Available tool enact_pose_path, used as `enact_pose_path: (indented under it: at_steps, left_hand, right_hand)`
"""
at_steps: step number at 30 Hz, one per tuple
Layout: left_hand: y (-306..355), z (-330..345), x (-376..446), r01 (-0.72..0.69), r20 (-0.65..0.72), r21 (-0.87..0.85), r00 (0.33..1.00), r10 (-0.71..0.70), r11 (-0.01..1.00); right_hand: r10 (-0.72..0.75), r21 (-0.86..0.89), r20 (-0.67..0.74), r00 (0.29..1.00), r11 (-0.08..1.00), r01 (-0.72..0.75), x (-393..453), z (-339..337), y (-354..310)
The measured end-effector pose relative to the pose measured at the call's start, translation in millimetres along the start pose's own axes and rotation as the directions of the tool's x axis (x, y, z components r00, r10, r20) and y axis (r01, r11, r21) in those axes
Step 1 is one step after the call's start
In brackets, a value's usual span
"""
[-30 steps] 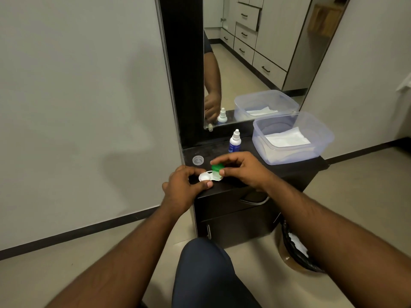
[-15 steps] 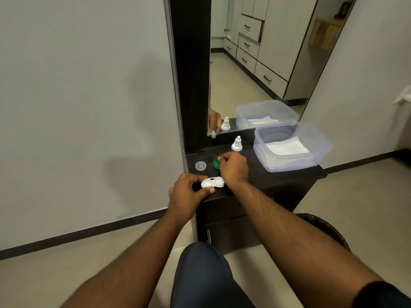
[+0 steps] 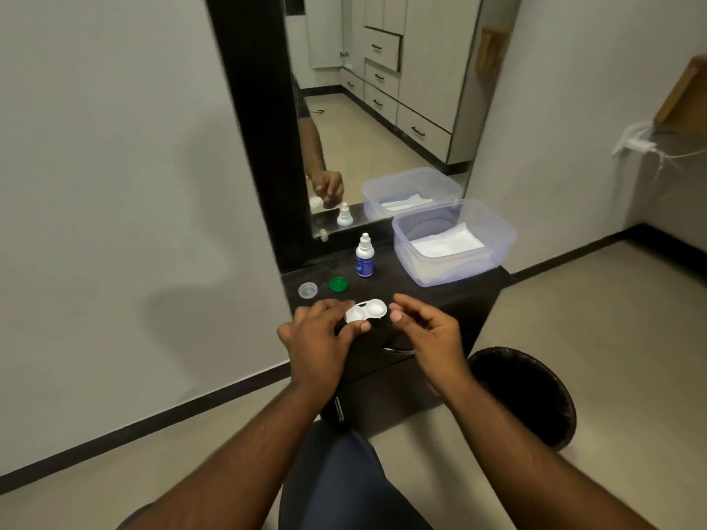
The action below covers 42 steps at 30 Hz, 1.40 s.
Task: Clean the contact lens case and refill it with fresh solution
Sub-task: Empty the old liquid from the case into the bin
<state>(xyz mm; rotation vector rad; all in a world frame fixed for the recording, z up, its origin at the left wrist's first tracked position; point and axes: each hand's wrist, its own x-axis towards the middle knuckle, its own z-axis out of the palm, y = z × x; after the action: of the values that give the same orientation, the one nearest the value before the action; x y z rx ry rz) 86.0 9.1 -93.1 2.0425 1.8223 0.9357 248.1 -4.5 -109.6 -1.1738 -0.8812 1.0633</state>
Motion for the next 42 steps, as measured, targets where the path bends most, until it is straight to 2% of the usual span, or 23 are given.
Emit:
enact_pose_path:
  at_steps: [2, 5, 10, 14, 17, 20, 23, 25, 27, 29, 32, 35, 38, 42]
  left_hand:
    - [21.1, 7.5, 0.1, -0.038, 0.030, -0.082, 0.999, 0.041, 0.996]
    - [48.8, 18.4, 2.0, -0.102, 0.065, -0.163, 0.991, 0.114, 0.981]
    - [94.4, 35.5, 9.8, -0.178, 0.187, -0.276, 0.954, 0.235, 0.944]
    - [132.5, 62.0, 19.3, -0.178, 0.322, -0.494, 0.872, 0.369, 0.851]
    - [157.3, 79.0, 30.4, -0.172, 0.413, -0.470, 0.824, 0.387, 0.866]
    - [172.2, 99.4, 46.4, -0.253, 0.500, -0.286, 0.783, 0.369, 0.924]
    - [176.8, 122.1, 63.0, -0.346, 0.587, -0.053, 0.748, 0.310, 0.937]
    - [173.6, 134.9, 69.1, -0.379, 0.560, 0.011, 0.769, 0.309, 0.925]
    - [168.0, 148.3, 73.9, -0.386, 0.521, 0.050, 0.797, 0.306, 0.921]
    - [160.8, 159.9, 76.6, -0.431, 0.550, 0.129, 0.780, 0.298, 0.893]
    - [151.0, 170.8, 78.8, -0.553, 0.563, 0.187, 0.738, 0.373, 0.812]
    - [149.9, 174.7, 83.1, -0.597, 0.592, 0.237, 0.714, 0.374, 0.766]
    - [153.3, 174.7, 87.8, -0.628, 0.661, 0.283, 0.675, 0.327, 0.725]
    - [150.0, 168.5, 83.6, -0.602, 0.590, 0.263, 0.719, 0.369, 0.754]
  right_hand:
    - [0.063, 0.215, 0.033, 0.997, 0.974, -0.068, -2.9, -12.7, -3.6]
    - [0.079, 0.371, 0.027, 0.997, 0.925, -0.083, -4.4, -33.4, -12.0]
    - [0.083, 0.465, -0.028, 0.996, 0.883, -0.061, -7.5, -76.3, -25.8]
    - [0.069, 0.509, -0.137, 0.988, 0.861, 0.011, -4.5, -119.5, -31.7]
    - [0.057, 0.561, -0.237, 0.970, 0.823, 0.089, 0.9, -152.8, -32.9]
    - [0.060, 0.538, -0.343, 0.938, 0.831, 0.143, 7.8, -188.6, -29.5]
    - [0.100, 0.374, -0.412, 0.906, 0.925, 0.068, 13.7, -222.6, -23.7]
    - [0.069, 0.122, -0.449, 0.891, 0.992, -0.015, 19.4, -242.1, -19.4]
    - [-0.011, -0.140, -0.457, 0.890, 0.988, -0.060, 29.0, -258.6, -12.9]
    - [-0.072, -0.333, -0.425, 0.902, 0.940, -0.081, 39.5, -269.9, -5.8]
    - [-0.100, -0.538, -0.360, 0.928, 0.834, -0.119, 54.9, -279.4, 6.7]
    - [-0.102, -0.705, -0.259, 0.960, 0.700, -0.116, 69.0, -282.3, 16.5]
    - [-0.089, -0.879, -0.094, 0.992, 0.474, -0.041, 80.5, -279.5, 13.8]
    - [-0.026, -0.982, 0.071, 0.997, 0.172, 0.075, 94.9, -269.5, 3.3]
